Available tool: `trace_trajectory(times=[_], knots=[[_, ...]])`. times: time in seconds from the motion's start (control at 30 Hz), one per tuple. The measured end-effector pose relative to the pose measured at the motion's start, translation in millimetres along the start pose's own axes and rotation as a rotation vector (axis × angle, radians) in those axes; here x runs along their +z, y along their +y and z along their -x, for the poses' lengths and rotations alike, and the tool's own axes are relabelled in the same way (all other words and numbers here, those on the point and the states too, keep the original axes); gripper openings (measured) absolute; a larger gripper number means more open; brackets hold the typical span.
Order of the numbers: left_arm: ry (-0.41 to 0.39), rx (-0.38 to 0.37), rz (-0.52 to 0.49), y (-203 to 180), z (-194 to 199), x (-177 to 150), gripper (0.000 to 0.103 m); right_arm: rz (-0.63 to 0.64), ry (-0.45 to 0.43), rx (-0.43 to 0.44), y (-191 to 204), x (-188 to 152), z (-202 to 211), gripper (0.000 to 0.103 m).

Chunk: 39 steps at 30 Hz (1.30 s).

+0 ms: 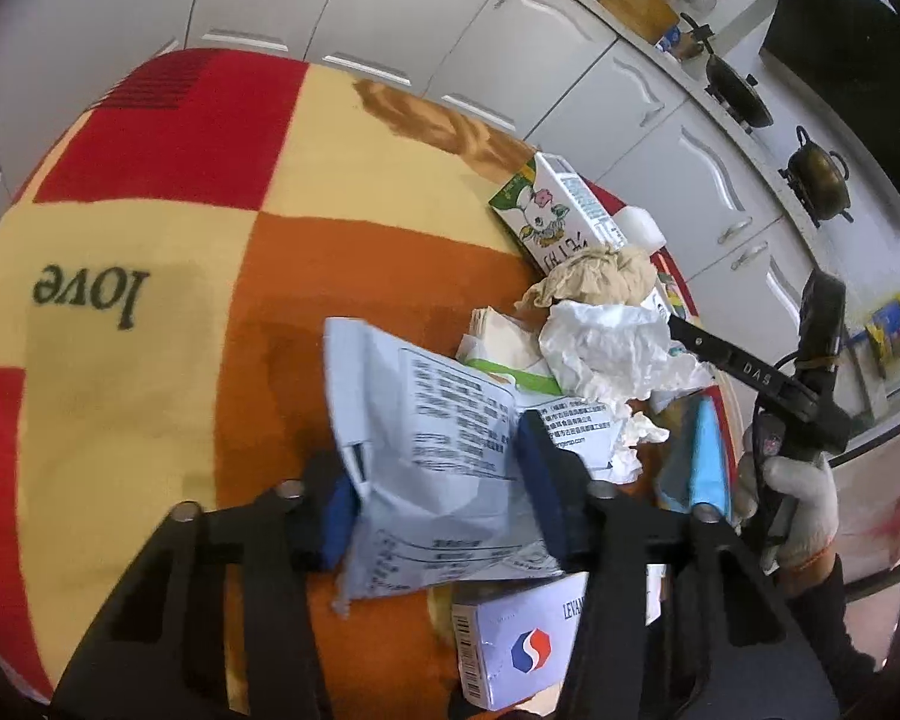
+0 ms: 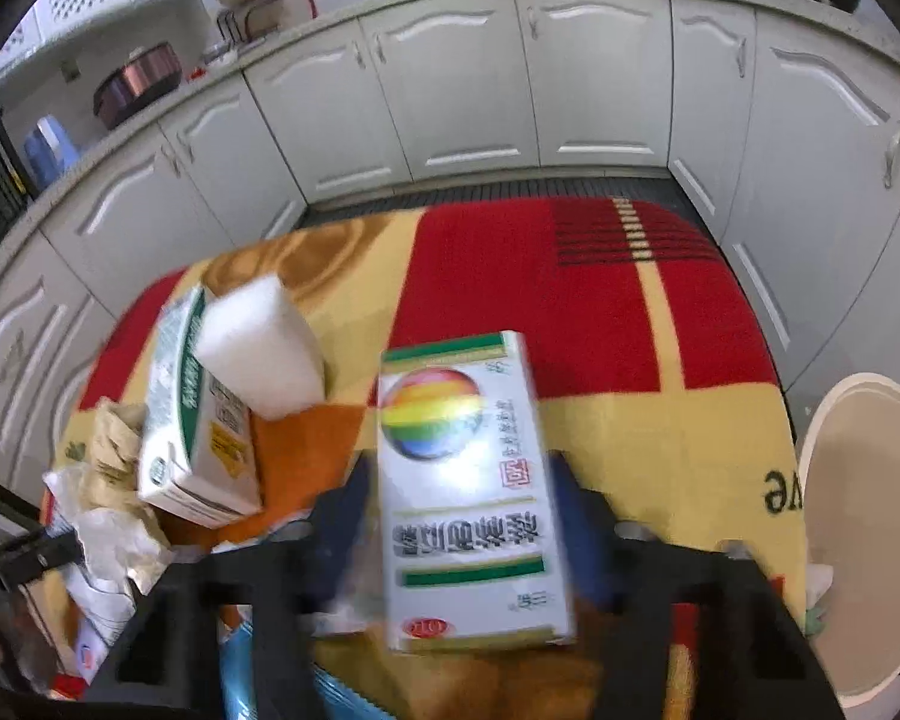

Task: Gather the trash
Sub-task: 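Grasp the white printed plastic bag with the left tool while the right tool grasps the rainbow medicine box, then carry bag and box over the beige bucket and open both tools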

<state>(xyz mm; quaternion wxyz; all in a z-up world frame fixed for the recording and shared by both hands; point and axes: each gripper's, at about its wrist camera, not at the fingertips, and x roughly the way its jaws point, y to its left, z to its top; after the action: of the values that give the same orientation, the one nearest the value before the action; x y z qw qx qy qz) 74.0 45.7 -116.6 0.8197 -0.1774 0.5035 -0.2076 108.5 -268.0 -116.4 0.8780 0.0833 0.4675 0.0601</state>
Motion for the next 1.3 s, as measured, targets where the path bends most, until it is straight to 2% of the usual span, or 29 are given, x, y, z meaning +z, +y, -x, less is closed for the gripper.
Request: trace_trajectory(times=[0.23, 0.47, 0.67, 0.97, 1.3], knots=[[-0.075, 0.023, -0.064, -12, 29, 8, 0.033, -0.001, -0.103, 0.028, -2, -4, 36, 0.051], [-0.195, 0.028, -0.086, -25, 73, 27, 0.032, 0.008, -0.200, 0.058, 0, -3, 83, 0.051], [-0.237, 0.002, -0.120, -46, 94, 38, 0.032, 0.007, -0.237, 0.072, -1, -8, 109, 0.051], [-0.230, -0.082, -0.216, -110, 81, 46, 0.032, 0.001, -0.274, 0.059, -12, -19, 133, 0.051], [-0.195, -0.146, -0.323, -190, 47, 51, 0.032, -0.052, -0.327, 0.002, -50, -31, 165, 0.051]])
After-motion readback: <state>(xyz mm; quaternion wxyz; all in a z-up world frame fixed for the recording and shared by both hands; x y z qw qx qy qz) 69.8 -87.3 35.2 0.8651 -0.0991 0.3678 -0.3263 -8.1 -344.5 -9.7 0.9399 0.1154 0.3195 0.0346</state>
